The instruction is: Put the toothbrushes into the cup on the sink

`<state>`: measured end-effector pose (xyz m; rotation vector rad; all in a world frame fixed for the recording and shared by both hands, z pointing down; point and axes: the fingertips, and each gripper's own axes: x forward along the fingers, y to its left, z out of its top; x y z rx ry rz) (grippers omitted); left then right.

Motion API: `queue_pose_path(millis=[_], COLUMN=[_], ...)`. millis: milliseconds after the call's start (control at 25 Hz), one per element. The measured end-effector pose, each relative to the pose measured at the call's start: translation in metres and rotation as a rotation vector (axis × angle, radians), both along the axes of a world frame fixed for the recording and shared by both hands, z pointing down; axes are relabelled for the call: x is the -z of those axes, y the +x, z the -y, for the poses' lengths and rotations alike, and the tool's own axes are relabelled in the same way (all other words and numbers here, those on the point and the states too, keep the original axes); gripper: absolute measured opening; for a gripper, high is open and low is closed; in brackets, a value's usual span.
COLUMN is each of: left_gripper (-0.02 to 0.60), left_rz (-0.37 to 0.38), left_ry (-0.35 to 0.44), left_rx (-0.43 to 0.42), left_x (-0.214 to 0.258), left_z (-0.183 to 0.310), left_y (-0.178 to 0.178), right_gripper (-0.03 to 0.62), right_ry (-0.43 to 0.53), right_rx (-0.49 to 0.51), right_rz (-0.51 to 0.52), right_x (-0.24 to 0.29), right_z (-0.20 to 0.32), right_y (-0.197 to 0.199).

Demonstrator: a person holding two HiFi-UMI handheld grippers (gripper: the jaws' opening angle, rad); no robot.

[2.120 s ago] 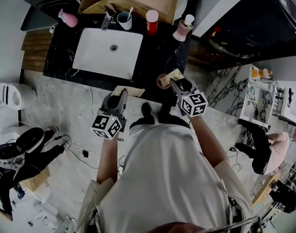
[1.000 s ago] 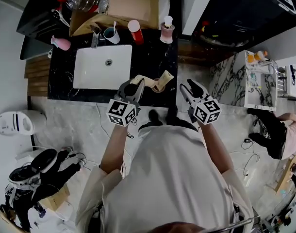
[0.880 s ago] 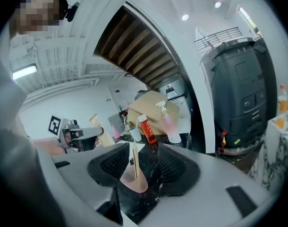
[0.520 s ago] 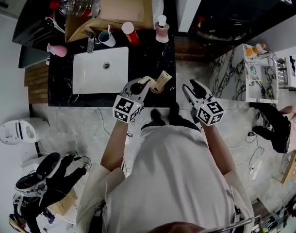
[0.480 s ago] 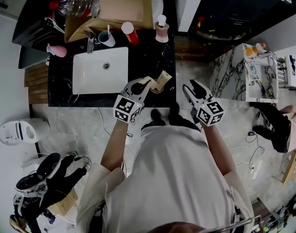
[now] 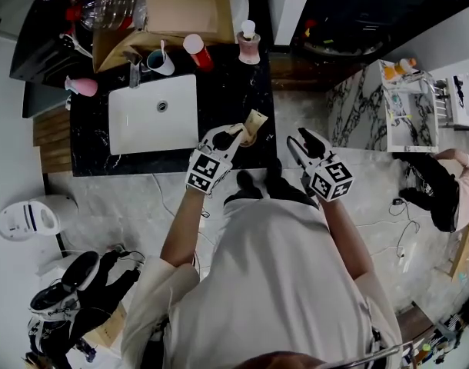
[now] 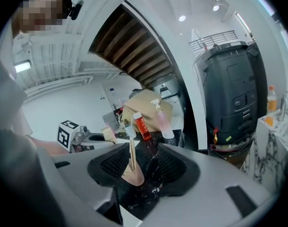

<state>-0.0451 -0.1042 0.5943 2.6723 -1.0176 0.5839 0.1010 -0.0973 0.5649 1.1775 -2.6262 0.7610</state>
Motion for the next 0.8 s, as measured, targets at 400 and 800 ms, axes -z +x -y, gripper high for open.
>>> queue_pose_path(millis=[400, 800], left_gripper=[0.09, 0.231], left_rz=[0.046, 0.03], left_ry=[-0.039, -0.059], left_rx=[-0.035, -0.004], left_x=[-0.031, -0.041], left_z=[-0.006, -0.008], left_y=[0.002, 0.001], right_gripper=[0.204, 0.204], right_ry=[-0.017, -0.026], right_rx=[-0.002, -0.003], right_rz=[-0.017, -0.028], right_x=[-0.007, -0.011], right_z=[-0.011, -0.018], right_y=[-0.005, -0.003])
